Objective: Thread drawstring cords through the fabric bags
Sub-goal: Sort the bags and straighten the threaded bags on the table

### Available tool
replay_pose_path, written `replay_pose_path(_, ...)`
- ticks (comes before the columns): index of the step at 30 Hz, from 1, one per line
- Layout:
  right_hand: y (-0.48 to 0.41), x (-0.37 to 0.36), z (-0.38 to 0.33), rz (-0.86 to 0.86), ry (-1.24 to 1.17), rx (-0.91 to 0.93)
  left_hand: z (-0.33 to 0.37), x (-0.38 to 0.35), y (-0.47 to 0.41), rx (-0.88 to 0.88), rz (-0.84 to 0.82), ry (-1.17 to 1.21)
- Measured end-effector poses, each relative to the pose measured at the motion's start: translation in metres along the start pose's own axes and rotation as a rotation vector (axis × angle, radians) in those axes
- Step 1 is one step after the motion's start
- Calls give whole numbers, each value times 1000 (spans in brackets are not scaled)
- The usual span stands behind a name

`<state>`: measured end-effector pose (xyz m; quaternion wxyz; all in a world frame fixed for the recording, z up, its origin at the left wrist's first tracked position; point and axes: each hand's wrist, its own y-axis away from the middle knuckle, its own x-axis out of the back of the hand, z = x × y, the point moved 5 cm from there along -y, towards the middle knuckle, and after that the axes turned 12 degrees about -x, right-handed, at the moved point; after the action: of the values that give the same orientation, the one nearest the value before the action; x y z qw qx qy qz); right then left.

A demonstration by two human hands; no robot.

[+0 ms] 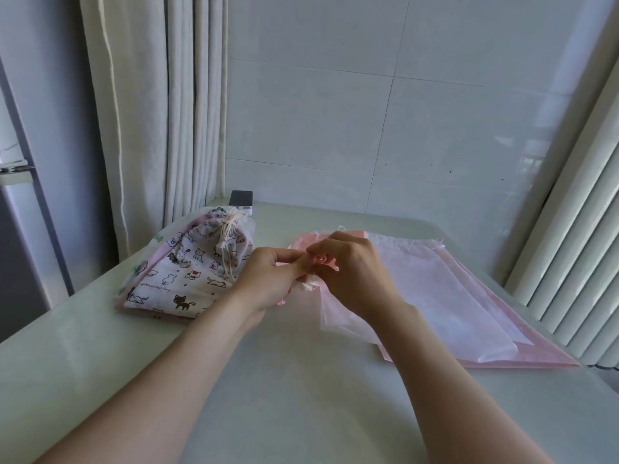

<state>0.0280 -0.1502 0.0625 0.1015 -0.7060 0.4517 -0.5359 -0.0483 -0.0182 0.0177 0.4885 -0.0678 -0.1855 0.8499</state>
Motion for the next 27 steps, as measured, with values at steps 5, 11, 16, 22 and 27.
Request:
replay_pose_path(5,5,-3,-9,56,63,37,2,1,-1,-3,73,-17)
replay_pose_path(11,3,-8,-8,60,94,2,3,-4,-4,4,56,40)
replay_pose_path(16,3,-8,-9,28,251,59,7,-10,-5,64,33,75)
replay_pose_path(22,6,-15,-10,-87,117,-133,6,-1,-1,75,136,-134)
replay_pose_path(27,3,-13,-2,-141,-86,-304,5,18,-6,-206,274,-471)
